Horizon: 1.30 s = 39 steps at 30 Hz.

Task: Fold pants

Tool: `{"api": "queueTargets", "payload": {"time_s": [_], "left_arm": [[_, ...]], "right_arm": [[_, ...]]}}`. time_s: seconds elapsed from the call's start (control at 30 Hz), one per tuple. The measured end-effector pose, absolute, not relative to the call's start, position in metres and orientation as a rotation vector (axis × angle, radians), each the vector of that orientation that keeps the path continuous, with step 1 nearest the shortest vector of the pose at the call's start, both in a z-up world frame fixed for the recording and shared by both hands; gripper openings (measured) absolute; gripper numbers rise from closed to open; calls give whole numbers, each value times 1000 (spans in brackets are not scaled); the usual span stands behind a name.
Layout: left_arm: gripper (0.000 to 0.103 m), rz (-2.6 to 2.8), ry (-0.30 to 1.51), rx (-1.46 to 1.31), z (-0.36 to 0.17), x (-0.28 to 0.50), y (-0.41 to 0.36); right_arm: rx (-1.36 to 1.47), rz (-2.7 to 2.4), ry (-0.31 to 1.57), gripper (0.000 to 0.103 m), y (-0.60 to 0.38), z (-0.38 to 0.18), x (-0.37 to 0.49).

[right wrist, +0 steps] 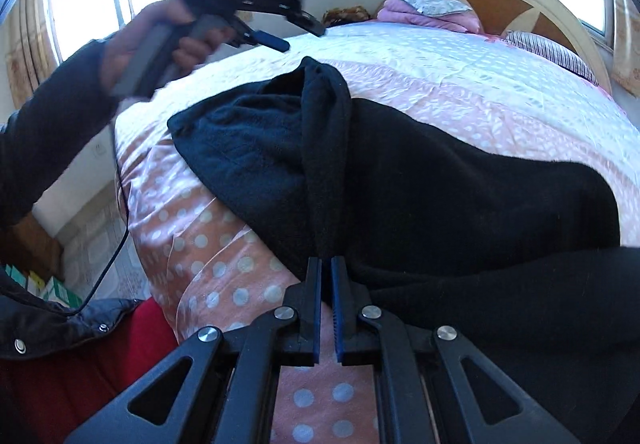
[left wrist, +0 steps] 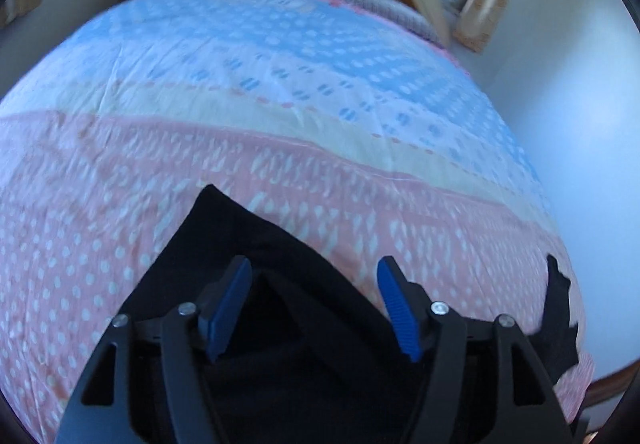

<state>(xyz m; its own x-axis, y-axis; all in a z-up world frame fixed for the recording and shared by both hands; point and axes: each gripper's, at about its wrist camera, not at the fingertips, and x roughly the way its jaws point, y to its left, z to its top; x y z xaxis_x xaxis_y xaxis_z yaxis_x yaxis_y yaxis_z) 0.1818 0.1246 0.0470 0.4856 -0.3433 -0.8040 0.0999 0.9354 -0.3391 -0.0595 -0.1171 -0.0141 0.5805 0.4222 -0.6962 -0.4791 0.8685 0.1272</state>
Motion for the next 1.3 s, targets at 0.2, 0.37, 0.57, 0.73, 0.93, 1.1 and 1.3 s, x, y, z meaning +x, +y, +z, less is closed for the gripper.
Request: {"api": "queueTargets", "payload": {"time_s": [0.2,0.37,0.57,0.73,0.93,1.1,1.3], "left_arm": [[68,-65,1224,-423,19,218,125],[68,56,1305,-246,8,236,104],[9,57,1225,-82,1,224,95],[7,-62,1065,-223,34,182,128],[7,-194,854,-313,83,81,180],[7,-169,800,-315,62,23,208],[7,-84,837,-329,9,-10,233]], "right_arm": [[-13,542,763,5,-123,-18,-60],[15,557,754,5,-125,-20,-60],[4,552,744,5,-125,-20,-63],[-5,517,724,5,-125,-15,-65],[12,501,634,5,-129,12,-76],[-5,481,654,5,-132,9,-75],[55,476,729,5,-140,-5,-72]]}}
